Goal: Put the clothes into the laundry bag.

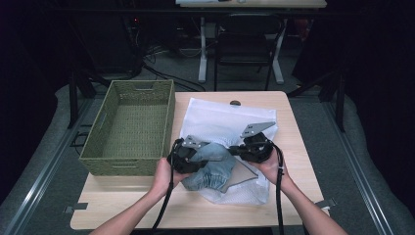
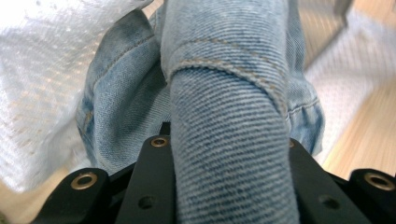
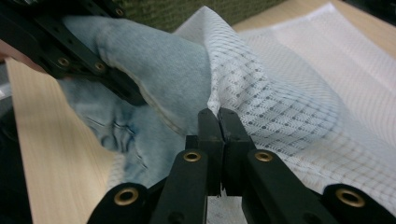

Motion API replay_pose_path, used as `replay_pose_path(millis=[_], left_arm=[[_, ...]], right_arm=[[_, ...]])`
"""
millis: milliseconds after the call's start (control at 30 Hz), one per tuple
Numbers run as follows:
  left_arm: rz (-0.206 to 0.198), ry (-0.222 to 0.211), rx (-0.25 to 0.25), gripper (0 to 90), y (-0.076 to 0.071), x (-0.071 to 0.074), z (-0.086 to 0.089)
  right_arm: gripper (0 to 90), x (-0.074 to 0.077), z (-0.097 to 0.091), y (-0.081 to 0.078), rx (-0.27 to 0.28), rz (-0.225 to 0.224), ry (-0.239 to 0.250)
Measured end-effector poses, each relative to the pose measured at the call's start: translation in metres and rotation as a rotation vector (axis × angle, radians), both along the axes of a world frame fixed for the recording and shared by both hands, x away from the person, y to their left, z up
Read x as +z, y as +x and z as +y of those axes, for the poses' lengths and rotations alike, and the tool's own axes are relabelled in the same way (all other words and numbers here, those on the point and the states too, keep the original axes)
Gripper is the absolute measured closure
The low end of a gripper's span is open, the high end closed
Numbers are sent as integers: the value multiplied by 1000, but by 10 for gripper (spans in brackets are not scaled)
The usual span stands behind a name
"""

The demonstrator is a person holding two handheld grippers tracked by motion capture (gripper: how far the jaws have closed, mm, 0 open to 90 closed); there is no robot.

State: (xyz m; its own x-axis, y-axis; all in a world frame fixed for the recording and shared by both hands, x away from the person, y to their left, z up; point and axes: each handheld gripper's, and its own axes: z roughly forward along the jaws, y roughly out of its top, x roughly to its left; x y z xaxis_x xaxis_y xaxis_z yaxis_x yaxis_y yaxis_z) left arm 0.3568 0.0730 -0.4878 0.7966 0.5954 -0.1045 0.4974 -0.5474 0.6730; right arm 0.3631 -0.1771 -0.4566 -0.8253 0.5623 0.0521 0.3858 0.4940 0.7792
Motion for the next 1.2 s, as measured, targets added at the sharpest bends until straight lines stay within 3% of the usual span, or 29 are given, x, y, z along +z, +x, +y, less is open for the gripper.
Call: replay_pose_path(millis=[67,200,300,333,367,433,600,667,833,967,1000,1200], left_arm=[[0,4,19,731,3,-5,-6],[55,3,37,697,12,-31,-15],[31,15,27,601,13,-26,-15],[35,13,19,467,13,-24,-14],[35,12,10,467,13,-23,-13],[32,29,-14,380,10,-19,-11],[-11,46,-44,261,-1,-5,-5],[-12,43,-52,253,-4,-3,-2],[16,73,-75,359,3,-20,-4],[61,-19,-78,625,8,-34,-2],[63,-25,-75,686,8,-34,-2],[8,-30,-44,739,1,-24,-7]], right_arm=[[894,3,-1,0,-6,-1,11],[894,-8,2,1,4,36,-27],[894,-16,3,4,5,54,-55],[894,-17,1,5,4,57,-53],[894,-17,1,5,4,57,-53],[893,-17,1,5,4,55,-55],[893,-16,-1,5,-1,55,-54],[893,-16,-1,5,-1,54,-57],[893,-17,1,5,0,55,-58],[893,-17,5,5,10,57,-62],[893,-17,6,4,11,54,-63],[893,-13,7,3,13,41,-45]])
